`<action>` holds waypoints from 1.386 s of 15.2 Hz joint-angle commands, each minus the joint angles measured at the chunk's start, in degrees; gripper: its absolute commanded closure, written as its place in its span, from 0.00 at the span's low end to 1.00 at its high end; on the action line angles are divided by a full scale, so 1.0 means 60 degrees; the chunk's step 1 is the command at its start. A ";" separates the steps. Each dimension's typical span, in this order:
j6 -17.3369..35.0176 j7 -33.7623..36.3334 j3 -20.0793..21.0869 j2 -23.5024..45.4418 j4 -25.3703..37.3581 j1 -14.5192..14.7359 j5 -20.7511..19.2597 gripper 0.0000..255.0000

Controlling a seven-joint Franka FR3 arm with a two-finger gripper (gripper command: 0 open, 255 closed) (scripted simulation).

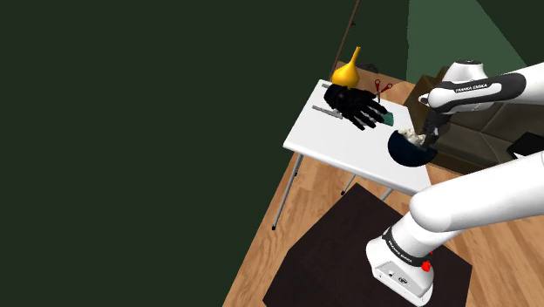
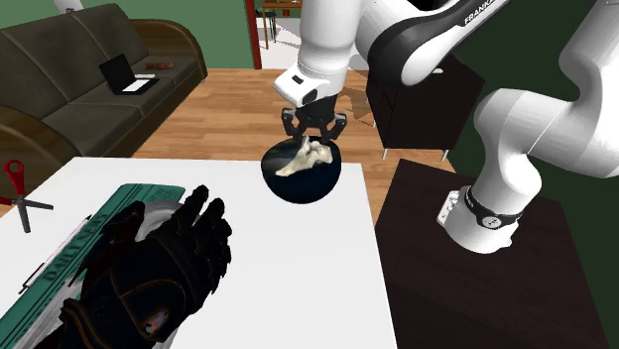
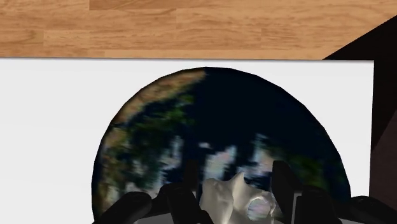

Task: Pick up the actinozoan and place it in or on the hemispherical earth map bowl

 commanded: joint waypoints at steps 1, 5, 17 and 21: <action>-0.0237 -0.0032 0.0079 -0.0114 0.0092 -0.0007 0.0029 1.00; -0.0824 -0.0122 0.0286 -0.0404 0.0398 -0.0025 0.0106 1.00; -0.1796 -0.0219 0.0705 -0.1160 0.0614 -0.0218 0.0062 1.00; -0.1246 -0.0106 0.0506 -0.0958 0.0260 -0.0221 -0.0058 1.00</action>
